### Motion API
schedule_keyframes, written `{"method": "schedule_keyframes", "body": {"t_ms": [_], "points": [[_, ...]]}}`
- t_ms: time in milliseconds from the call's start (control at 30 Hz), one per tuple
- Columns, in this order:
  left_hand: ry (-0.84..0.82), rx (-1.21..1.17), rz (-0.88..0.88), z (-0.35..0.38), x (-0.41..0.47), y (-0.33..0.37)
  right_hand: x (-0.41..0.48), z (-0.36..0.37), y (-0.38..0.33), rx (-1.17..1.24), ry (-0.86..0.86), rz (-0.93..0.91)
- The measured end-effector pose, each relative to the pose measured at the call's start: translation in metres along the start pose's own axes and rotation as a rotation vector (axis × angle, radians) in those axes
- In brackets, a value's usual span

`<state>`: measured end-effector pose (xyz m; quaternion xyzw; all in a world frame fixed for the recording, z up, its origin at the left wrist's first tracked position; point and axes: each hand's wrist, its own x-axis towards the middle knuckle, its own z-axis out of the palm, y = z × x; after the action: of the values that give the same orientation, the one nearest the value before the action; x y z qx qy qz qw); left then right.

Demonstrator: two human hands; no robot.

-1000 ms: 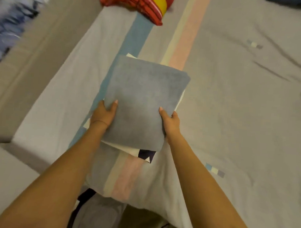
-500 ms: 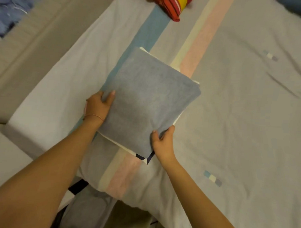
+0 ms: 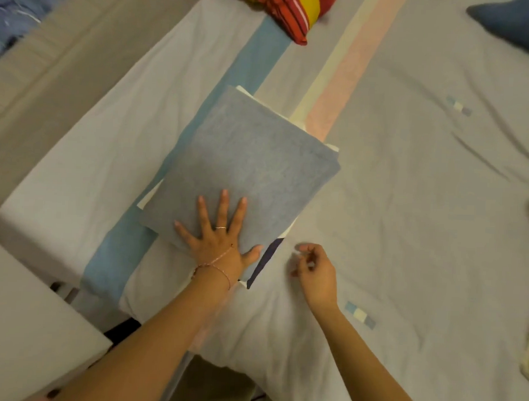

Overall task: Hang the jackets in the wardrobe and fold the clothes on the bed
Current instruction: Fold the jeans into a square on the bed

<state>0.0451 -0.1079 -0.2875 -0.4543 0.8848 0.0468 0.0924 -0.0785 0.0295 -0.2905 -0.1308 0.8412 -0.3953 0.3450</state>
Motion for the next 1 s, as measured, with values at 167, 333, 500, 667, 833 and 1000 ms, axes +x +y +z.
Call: {"method": "schedule_keyframes", "body": {"t_ms": [167,333,500,667,833,1000], "points": [[0.053,-0.057,0.346,-0.010,-0.033,0.056,-0.010,-0.088,0.070,-0.080,0.163,0.008],[-0.665,-0.031,0.607,0.033,-0.110,0.171,-0.051,-0.225,0.156,-0.298,0.220,0.135],[-0.794,0.078,0.661,0.048,-0.137,0.279,-0.079,-0.343,0.214,-0.532,0.378,0.316],[-0.778,0.243,0.634,0.058,-0.143,0.339,-0.039,-0.410,0.245,-0.105,0.455,0.448],[-0.760,0.264,0.594,0.061,-0.148,0.341,-0.012,-0.403,0.247,0.473,0.738,0.487],[-0.810,0.132,0.551,0.050,-0.151,0.345,-0.049,-0.383,0.229,0.527,0.459,0.478]]}}
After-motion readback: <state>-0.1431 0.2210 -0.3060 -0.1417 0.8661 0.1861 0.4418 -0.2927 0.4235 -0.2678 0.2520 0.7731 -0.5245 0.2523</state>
